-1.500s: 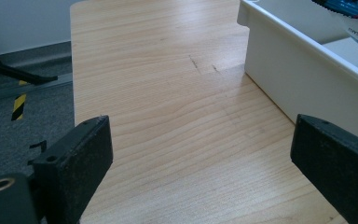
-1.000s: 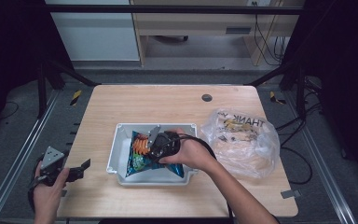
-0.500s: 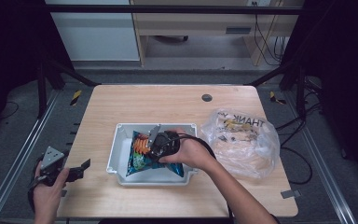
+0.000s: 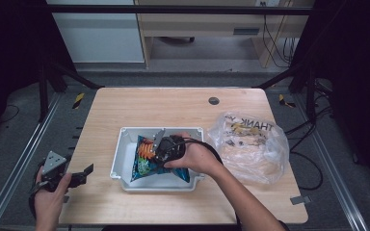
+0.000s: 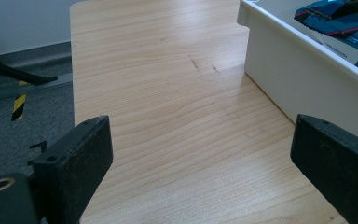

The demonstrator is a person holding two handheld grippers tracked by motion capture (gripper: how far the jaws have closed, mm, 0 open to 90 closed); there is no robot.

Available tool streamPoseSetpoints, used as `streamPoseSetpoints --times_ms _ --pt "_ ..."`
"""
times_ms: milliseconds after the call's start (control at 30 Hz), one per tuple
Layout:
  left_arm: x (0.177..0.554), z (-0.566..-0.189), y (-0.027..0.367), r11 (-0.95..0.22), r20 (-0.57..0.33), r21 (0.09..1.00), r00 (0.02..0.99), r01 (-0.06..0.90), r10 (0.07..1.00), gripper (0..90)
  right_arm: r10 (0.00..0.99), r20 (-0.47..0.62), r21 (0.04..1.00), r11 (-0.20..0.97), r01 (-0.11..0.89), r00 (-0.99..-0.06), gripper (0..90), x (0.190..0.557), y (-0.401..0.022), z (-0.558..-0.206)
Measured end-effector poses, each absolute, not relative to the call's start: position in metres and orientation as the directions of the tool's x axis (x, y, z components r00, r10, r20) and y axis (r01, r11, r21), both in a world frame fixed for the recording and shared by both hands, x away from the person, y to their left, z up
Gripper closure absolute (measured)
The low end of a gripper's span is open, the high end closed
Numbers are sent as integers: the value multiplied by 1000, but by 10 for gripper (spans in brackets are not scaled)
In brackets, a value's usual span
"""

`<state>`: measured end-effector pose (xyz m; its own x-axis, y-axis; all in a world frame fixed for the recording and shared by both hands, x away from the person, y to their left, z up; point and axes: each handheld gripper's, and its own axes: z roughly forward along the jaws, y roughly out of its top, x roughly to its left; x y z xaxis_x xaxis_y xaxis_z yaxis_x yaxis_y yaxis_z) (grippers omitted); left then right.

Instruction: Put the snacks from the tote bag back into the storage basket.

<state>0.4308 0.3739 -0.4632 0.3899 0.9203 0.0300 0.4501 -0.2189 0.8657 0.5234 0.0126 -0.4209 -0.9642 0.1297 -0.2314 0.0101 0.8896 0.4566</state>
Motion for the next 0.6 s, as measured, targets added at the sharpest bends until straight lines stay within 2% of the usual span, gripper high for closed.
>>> streamPoseSetpoints --times_ms 600 --pt "431 -463 374 -221 32 865 390 451 920 53 124 -233 442 897 8 -965 393 526 14 -423"
